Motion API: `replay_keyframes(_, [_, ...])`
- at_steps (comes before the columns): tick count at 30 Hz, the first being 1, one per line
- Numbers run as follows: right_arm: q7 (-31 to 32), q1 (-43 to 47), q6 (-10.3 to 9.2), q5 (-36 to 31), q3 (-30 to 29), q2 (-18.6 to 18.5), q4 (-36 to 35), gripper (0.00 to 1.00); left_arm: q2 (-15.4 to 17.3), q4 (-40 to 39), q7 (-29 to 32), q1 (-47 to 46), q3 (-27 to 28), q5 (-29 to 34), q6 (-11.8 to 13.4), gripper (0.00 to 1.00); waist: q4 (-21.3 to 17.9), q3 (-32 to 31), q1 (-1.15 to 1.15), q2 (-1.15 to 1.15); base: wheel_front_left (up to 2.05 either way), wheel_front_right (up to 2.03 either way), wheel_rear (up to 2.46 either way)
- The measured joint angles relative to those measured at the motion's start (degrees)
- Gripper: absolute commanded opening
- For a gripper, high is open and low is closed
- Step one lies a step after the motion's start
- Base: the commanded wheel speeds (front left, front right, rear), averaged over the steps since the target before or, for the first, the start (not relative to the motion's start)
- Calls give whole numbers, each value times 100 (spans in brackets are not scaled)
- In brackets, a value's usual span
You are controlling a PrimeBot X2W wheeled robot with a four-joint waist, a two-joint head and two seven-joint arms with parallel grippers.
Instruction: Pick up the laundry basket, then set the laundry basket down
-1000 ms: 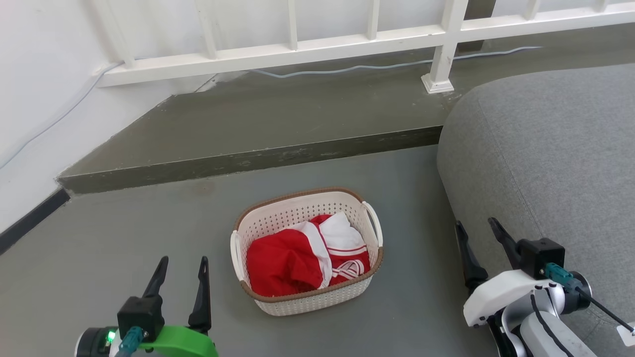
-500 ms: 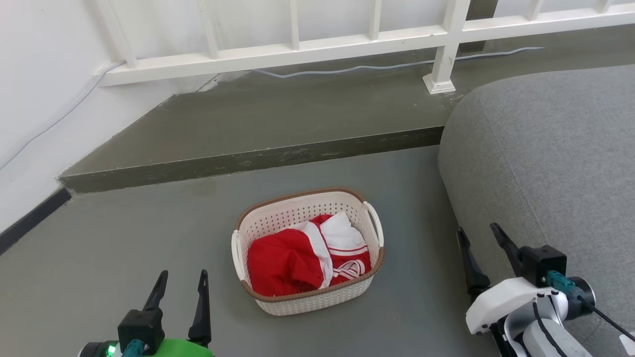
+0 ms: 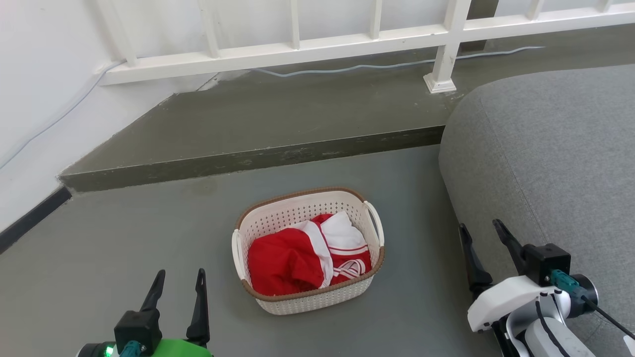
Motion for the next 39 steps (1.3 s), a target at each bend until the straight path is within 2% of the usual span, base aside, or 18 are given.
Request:
replay_keyframes(7, [0,76,0,-48,-20,1,-32,100,-9,-38,0,65,7,-2,1,100,9,4,0,0,0,0,0])
replay_keyframes(8, [0,77,0,-48,-25,1,-35,0,-15,-69,0,65,16,-5,1,0,11,5,0,0,0,0,0])
replay_keyframes(19, [18,286,73,219,-76,127,98,0,-83,76,9,131,-13,-249,-54,0,16,11,0,0,0,0,0])
replay_keyframes(39, [360,281,307,1715,-525,259,0,0,-123,26,331,141,261,-1857,-258,0,22,25,0,0,0,0,0])
